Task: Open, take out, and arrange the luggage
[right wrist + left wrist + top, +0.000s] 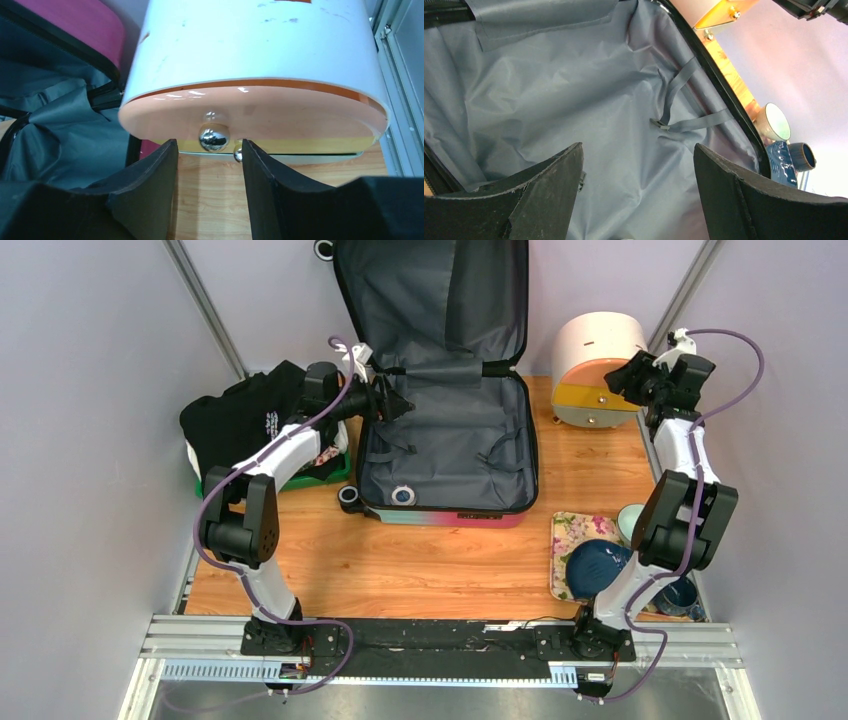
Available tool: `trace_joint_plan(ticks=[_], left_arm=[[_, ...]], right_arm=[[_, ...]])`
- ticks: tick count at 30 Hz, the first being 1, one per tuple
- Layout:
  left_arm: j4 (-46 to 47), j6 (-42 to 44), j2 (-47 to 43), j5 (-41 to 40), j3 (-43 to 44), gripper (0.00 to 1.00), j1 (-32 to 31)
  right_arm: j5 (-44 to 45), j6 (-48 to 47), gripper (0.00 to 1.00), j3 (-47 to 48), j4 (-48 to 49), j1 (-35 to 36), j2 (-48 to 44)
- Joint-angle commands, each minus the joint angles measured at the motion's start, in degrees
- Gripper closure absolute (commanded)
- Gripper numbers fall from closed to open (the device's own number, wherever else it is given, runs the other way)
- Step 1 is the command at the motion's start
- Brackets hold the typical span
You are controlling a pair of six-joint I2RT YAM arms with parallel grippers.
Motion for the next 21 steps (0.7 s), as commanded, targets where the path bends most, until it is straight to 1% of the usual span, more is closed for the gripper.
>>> trace_joint_plan(ticks=[1,6,9,12,13,15,16,18,19,21], left_arm=[[2.1,0.5,-2.7,0.3,-1.0,0.11,0.3],[2.0,1.0,-3.2,-0.2,-1.6,0.11,0.3],[2.0,1.2,-3.4,-0.3,-2.1,0.11,0.4],[1.9,1.5,-3.4,-0.3,-2.3,0.11,0.4],[1.9,1.6,-3.4,-0.3,-2.3,0.11,0.4],[1.6,2.6,-3.2,-0.1,-1.8,0.11,0.3],[1.3,2.8,-3.0,-0.1,-1.6,0.11,0.4],[0.5,3.6,-2.7,0.1,-1.0,0.11,0.4],[0.2,3.9,-2.1,0.3,-0.4,0.11,0.3],[-1.2,5.0,-1.5,1.6,0.5,0.11,0.4]], right_arm=[[2.5,0.5,0.48,5.3,-2.3,0.2,2.6],[3.0,0.9,0.51,6.8,-2.5,0.3,4.2],[2.5,1.3,0.55,7.3,-2.1,0.4,4.8],[2.1,1.5,0.64,7.5,-2.0,0.6,4.9],[2.0,1.6,0.71,7.5,-2.4,0.6,4.8],[1.7,1.4,0.77,6.9,-2.8,0.5,4.2],[1.4,1.4,0.85,6.7,-3.3,0.4,3.6],[0.5,0.9,0.9,5.4,-4.0,0.4,2.9],[0.3,0.8,0.96,4.7,-4.5,0.3,1.8],[-0.2,0.2,1.0,3.5,-5.0,0.3,0.6]])
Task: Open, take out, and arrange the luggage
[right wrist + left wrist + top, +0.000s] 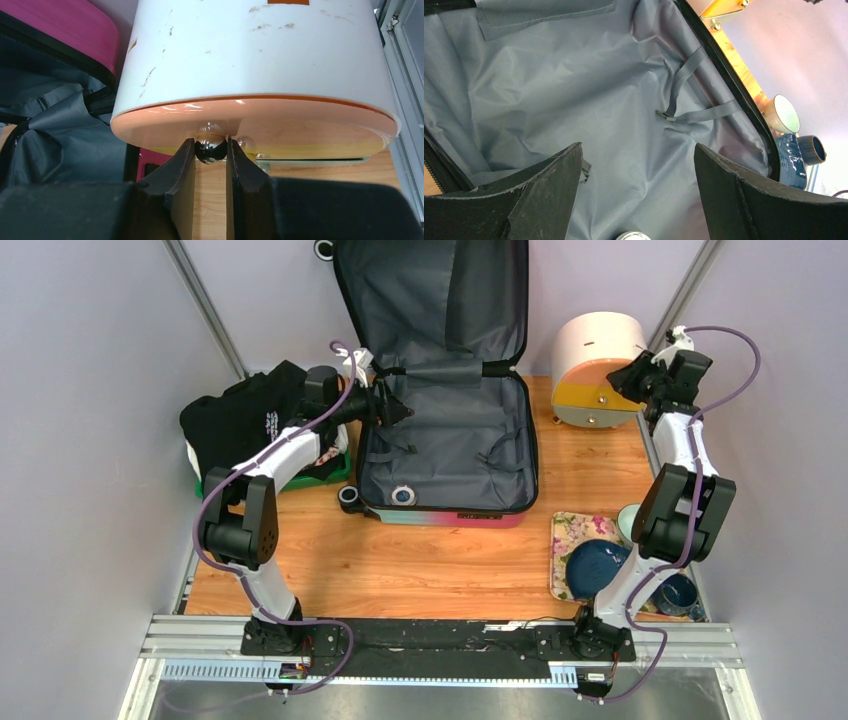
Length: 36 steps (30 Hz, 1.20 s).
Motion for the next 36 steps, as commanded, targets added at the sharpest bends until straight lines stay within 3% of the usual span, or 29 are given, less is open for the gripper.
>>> trace_joint_plan(ticks=[1,10,14,17,18,20,21,24,28,32,36], left_arm=[[-1.4,3.6,-0.2,2.4,3.8,0.11,0.2],[-15.0,15.1,4.7,4.4,10.4,0.11,-2.1],[-16.8,17.4,5.5,4.6,10.9,0.1,-3.3],[-17.0,17.4,5.8,4.8,10.9,0.11,-3.5],[-16.9,17.4,5.8,4.7,10.9,0.1,-3.6],[-16.6,17.3,5.9,4.8,11.1,0.1,-3.5],[-16.7,17.2,6.1,4.9,11.2,0.1,-3.5],[-16.9,17.1,5.8,4.8,11.4,0.1,-3.5],[-17.9,17.1,5.1,4.8,11.3,0.1,-3.3],[-18.3,16.0,4.9,6.6,10.9,0.1,-2.3],[-18.9,16.2,4.8,7.1,10.8,0.1,-1.5]], right_arm=[[-1.3,-1.2,1.0,-3.1,-1.9,-0.4,-4.6],[-1.5,-3.9,1.0,-10.7,-4.7,-1.7,-13.4],[-1.3,-4.8,1.0,-13.6,-5.9,-2.3,-16.0],[-1.6,-5.0,0.88,-14.7,-7.2,-2.6,-17.3],[-1.8,-5.2,0.72,-14.8,-7.6,-2.6,-17.5],[-2.1,-5.4,0.56,-14.9,-8.2,-2.7,-18.3],[-2.1,-5.4,0.42,-14.8,-8.5,-2.7,-18.6],[-3.3,-7.3,0.28,-14.1,-8.9,-3.0,-20.7],[-5.5,-12.6,0.24,-11.4,-14.0,-3.0,-23.6],[-18.5,-25.9,0.27,-5.2,-27.8,-1.3,-24.1],[-17.5,-36.4,0.28,-3.4,-35.2,10.1,-24.6]])
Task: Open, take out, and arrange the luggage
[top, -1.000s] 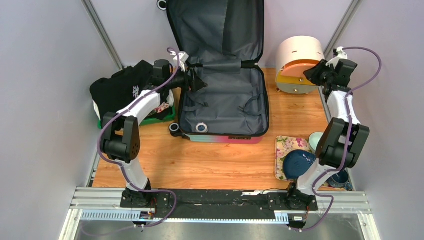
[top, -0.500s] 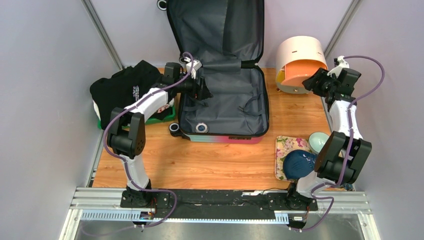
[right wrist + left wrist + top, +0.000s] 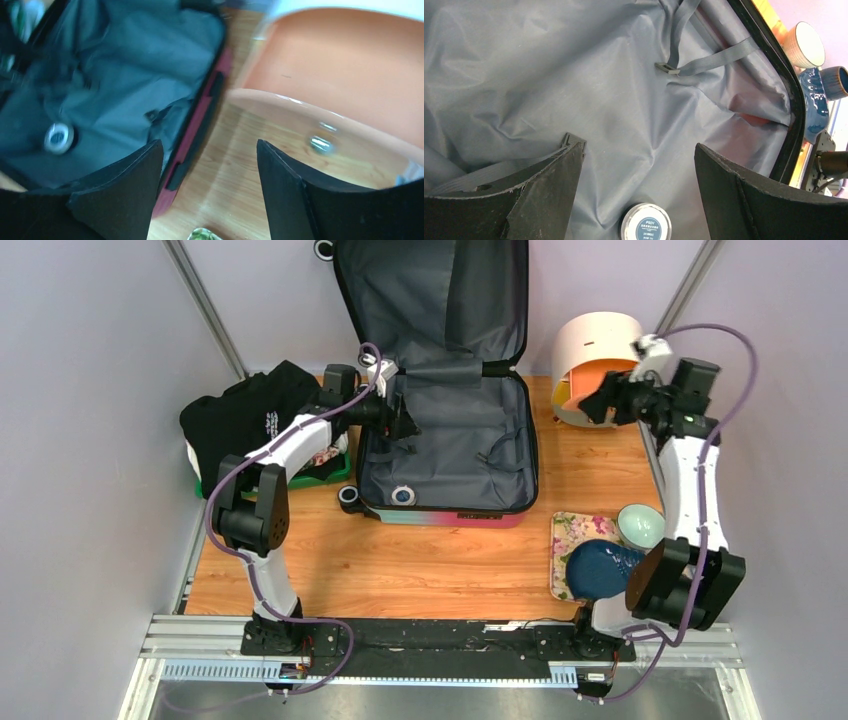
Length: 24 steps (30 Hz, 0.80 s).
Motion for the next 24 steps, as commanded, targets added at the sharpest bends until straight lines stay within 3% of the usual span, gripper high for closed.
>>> trace_joint_plan(ticks=[1,3,6,10,17,24], left_arm=[[-0.7,0.6,-1.4,2.2,1.3,0.1,1.1],[-0.8,0.8,-2.2,2.2,0.6,0.1,1.4],[-0.3,0.9,-3.0,2.1,-1.4,0.1,2.0],[-0.1,0.7,-3.9,2.0,-2.7,0.1,2.9],[-0.2,0.5,-4.2,2.0,-3.8,0.1,4.1],[1.3,-2.0,-3.4,2.2,-4.8,0.09,5.5]], right_arm=[[-4.8,-18.3,0.28,4.0,-13.0,12.5,-1.7],[-4.2,-22.4,0.31,6.2,-15.4,19.3,-0.2],[-3.9,-32.4,0.34,10.7,-26.4,27.6,5.5],[-0.6,-41.6,0.43,14.4,-35.8,35.2,15.3],[8.2,-45.4,0.52,14.9,-39.0,42.9,25.6],[11.0,-45.4,0.52,8.9,-32.0,46.3,30.0]])
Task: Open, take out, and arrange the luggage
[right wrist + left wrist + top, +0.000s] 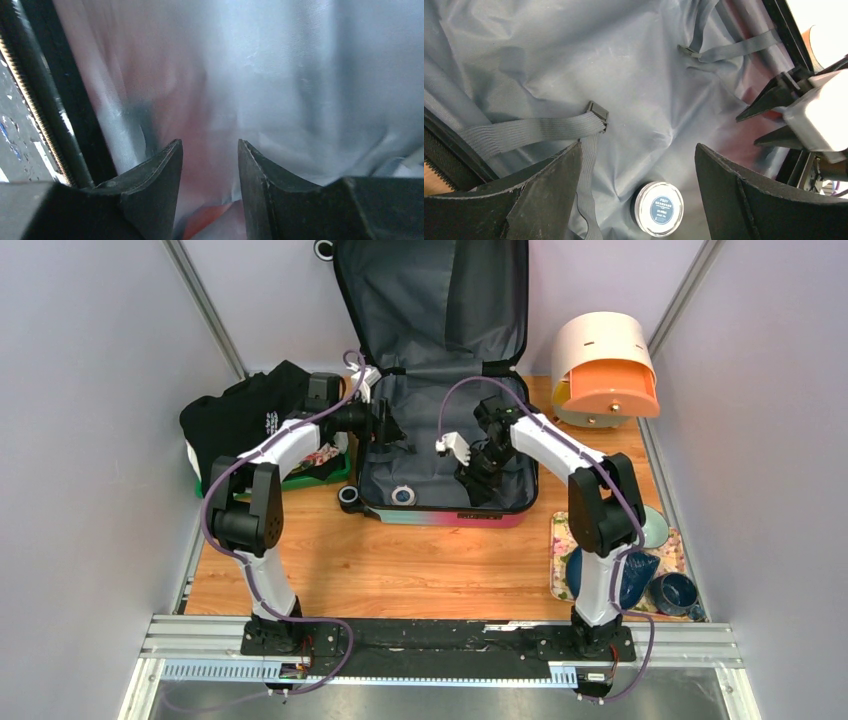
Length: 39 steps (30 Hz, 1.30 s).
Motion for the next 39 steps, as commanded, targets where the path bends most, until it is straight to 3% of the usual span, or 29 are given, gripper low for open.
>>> trace_joint_plan(ticks=[1,13,19,26,32,39], left_arm=[[2.0,-2.2,-2.4,1.2,-0.4,0.1,1.4],[4.7,-4.9,-2.1,1.5,-1.5,0.09,3.0],[-4.8,9.5,-2.9,5.5,0.9,0.1,2.2],[-30.6,43.8,-2.7,3.2,5.5,0.15,-5.2],[-29.0,54.2,-6.3,-3.1,-4.4,0.09,-10.7],[-23.4,57.5,-4.7,-11.0,-9.0,0.09,-13.9]], right_arm=[[2.5,-1.5,0.52,-2.6,4.5,1.6,1.9],[-3.2,1.1,0.54,3.2,13.7,5.7,8.5],[-6.8,3.7,0.55,5.9,15.5,5.8,9.7],[-8.4,11.8,0.57,2.6,18.1,2.2,6.5],[-7.3,13.5,0.56,-2.5,18.8,-1.4,1.4],[-6.3,14.9,0.56,-4.6,18.6,-4.4,-0.1]])
